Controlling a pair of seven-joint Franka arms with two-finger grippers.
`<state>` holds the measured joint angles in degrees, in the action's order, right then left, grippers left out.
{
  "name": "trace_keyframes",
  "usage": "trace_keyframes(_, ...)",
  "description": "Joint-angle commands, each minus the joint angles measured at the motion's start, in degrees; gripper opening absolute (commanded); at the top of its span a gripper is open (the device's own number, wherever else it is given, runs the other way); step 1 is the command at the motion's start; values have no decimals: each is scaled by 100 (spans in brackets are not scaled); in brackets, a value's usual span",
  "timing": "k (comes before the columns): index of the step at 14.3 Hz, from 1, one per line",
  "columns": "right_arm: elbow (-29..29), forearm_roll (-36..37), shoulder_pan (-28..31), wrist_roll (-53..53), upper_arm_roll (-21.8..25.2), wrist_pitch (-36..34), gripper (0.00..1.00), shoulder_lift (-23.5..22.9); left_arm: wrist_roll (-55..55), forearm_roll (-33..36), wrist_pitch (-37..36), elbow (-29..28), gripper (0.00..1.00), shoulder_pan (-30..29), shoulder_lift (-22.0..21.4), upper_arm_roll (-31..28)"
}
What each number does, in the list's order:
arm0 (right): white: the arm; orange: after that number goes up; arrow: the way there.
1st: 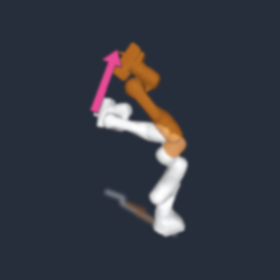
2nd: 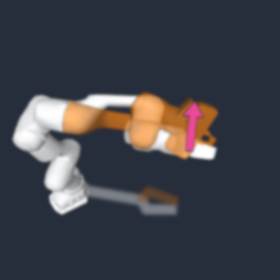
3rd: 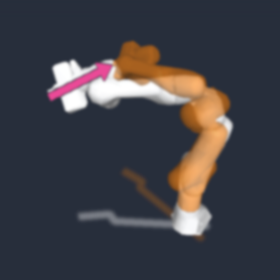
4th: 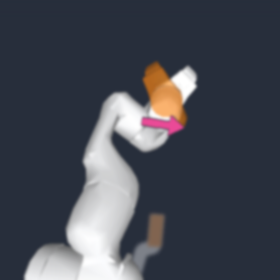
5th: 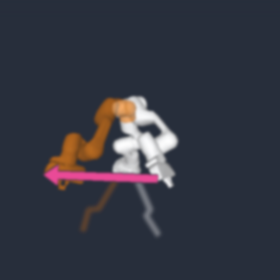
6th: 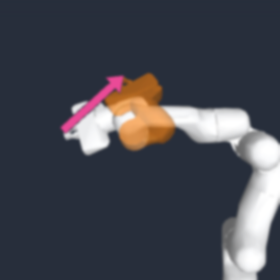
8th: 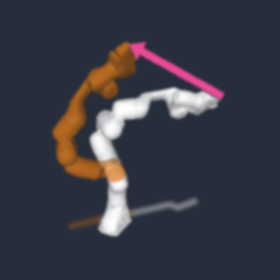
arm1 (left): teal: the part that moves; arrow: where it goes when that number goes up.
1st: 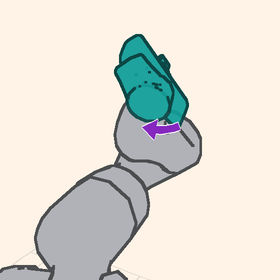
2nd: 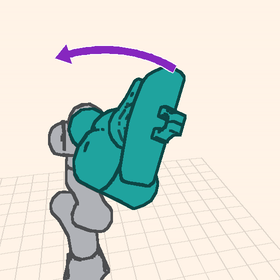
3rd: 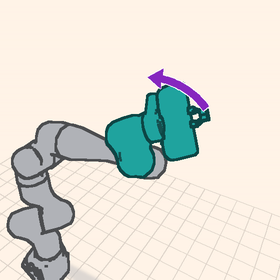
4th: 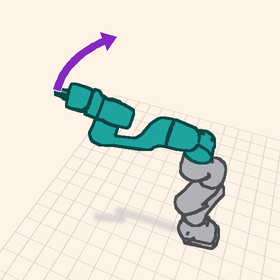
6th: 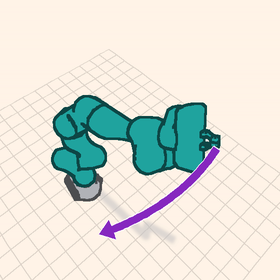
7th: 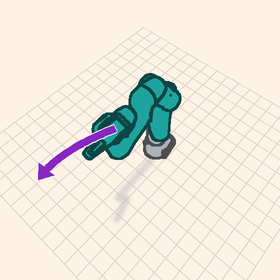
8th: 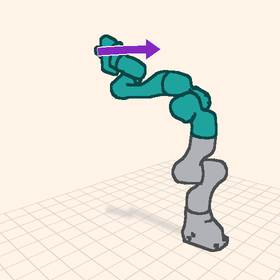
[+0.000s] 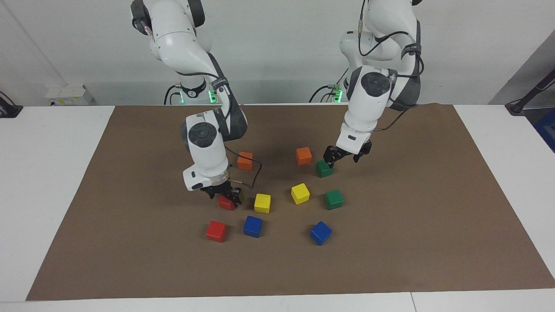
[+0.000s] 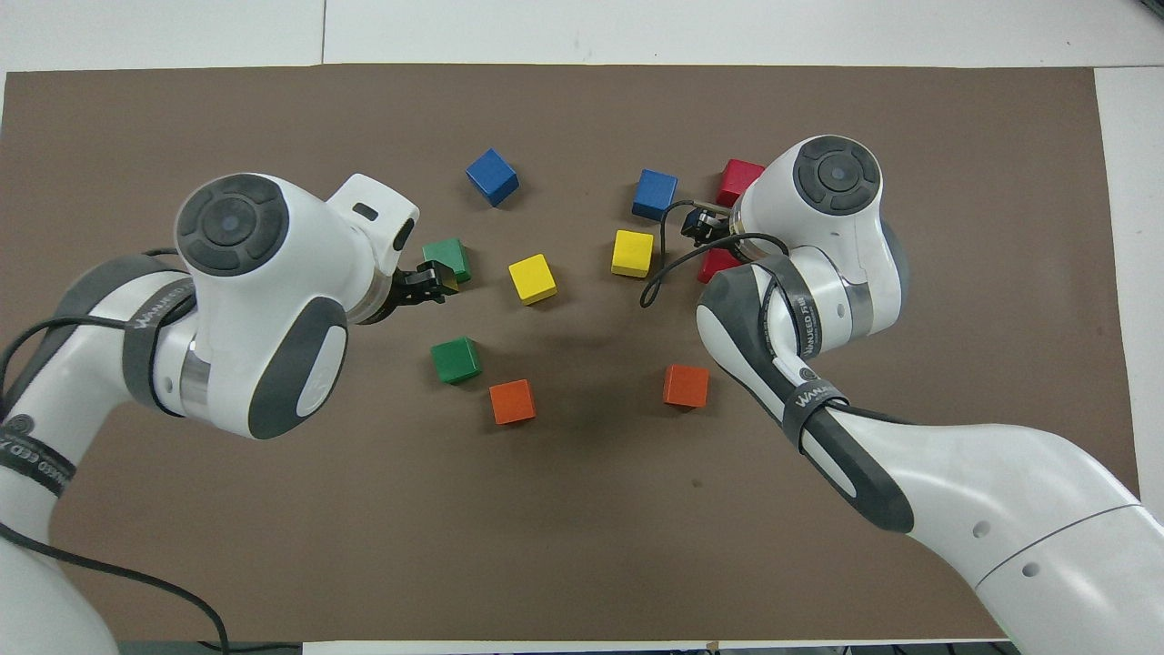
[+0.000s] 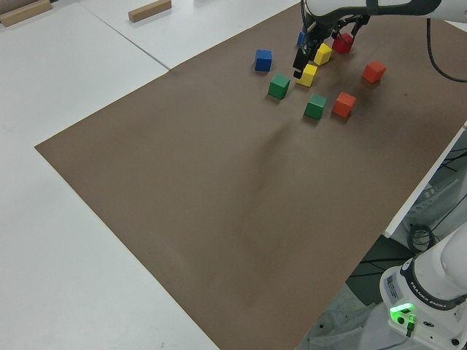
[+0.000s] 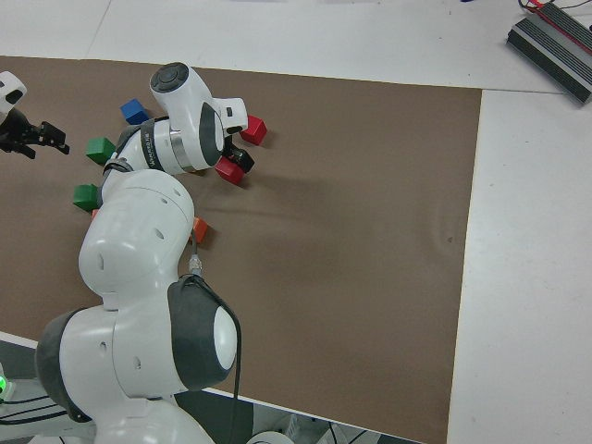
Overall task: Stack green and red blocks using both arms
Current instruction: 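Grasp the green cube with the left gripper while the right gripper grasps red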
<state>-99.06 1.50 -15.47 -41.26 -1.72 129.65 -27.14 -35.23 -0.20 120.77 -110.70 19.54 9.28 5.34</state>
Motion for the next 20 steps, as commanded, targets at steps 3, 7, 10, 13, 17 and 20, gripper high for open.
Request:
trace_keyframes(3, 28, 157, -44, -286, 14, 104, 95, -107, -220, -94, 648, -847, 100, 268, -128, -103)
trace_keyframes(7, -122, 157, -105, -304, 14, 279, 72, -116, -1073, -94, 1035, -1032, 100, 401, -40, -103)
trace_keyframes(10, -148, 149, -149, -295, 14, 280, 19, -116, -1012, -86, 1298, -1225, 100, 445, -5, -103)
trace_keyframes(13, -113, 157, -149, -225, 14, 236, 0, -116, -1012, -86, 1501, -1261, 100, 516, 197, -103)
trace_keyframes(17, -87, 192, 70, 388, 31, -123, 0, 198, -1021, -60, 1677, -1261, 100, 621, 355, -112)
trace_keyframes(20, -270, 184, 623, 1835, 23, -737, 0, 919, -1012, -51, 1608, -1331, 0, 621, 356, -112)
